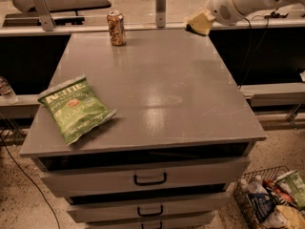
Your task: Move sponge near orange can
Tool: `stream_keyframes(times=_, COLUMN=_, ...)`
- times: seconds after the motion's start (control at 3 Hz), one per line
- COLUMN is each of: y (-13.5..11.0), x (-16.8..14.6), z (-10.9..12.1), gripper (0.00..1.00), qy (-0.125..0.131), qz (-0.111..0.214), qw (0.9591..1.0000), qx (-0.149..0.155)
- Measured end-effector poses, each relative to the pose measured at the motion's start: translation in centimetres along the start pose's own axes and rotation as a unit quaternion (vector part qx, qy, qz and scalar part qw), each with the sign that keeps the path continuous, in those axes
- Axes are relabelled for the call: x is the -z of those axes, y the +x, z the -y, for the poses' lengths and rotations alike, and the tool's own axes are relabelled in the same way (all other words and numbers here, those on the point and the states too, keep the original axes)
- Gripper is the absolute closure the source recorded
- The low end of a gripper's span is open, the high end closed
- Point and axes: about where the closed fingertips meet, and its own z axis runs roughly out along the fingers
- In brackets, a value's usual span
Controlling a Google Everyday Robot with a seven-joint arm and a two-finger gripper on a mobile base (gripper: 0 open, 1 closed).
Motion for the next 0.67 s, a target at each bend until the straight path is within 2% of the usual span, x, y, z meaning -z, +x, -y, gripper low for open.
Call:
stream_keyframes(times=0.33, y=-4.1, x=-2.7, z=-0.2, gripper=1.00, qy=0.000, qz=0.033, qw=0.9977, qx=0.060)
stream_keyframes(times=0.67, y=-7.5, x=-6.0, z=-0.3, gripper=1.00, qy=-0.002, qz=0.052, qw=0.9917, qx=0.117)
